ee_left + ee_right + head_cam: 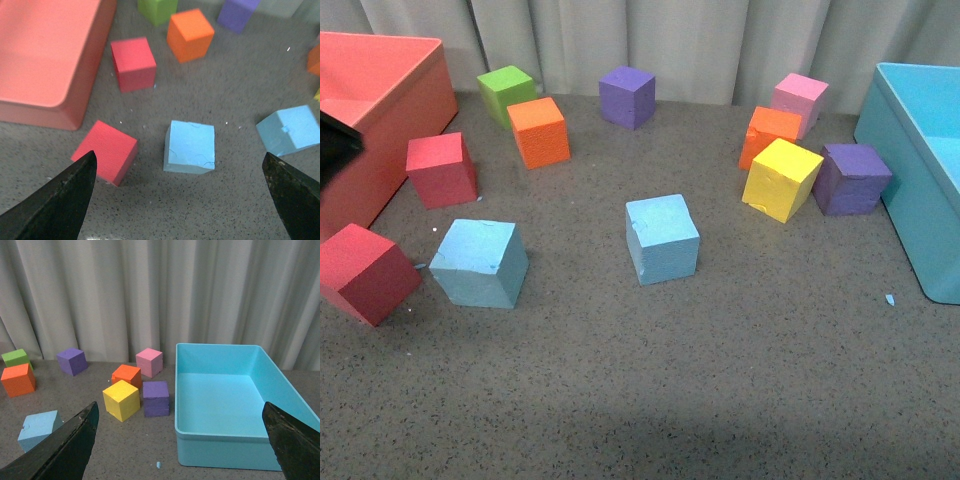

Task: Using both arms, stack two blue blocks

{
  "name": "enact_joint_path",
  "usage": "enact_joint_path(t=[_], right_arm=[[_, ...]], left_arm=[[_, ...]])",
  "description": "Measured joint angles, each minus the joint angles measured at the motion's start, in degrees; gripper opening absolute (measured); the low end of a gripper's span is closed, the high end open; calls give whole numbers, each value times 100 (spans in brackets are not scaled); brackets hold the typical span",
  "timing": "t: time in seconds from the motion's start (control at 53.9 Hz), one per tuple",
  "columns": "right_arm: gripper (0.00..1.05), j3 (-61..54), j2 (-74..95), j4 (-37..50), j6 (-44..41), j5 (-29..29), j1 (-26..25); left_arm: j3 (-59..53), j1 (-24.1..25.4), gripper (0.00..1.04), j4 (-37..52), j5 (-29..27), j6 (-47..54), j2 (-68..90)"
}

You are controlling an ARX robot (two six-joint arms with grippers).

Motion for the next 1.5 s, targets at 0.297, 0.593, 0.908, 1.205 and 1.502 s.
enact_joint_path(t=[0.297,0.593,0.908,1.205,1.502], right_arm=[[95,0,0,0,0,0,0],[95,0,0,0,0,0,0],[95,0,0,0,0,0,0],[95,0,0,0,0,0,0],[95,0,0,0,0,0,0]], left_arm=[[1956,81,98,-1093,409,-166,2632],[2562,111,98,-1626,542,-334,3539],[2841,-28,98,-1733,761,-540,3910],[3274,-173,98,-2002,704,-535,4352],[3480,-205,98,-2188,787,-557,4675]])
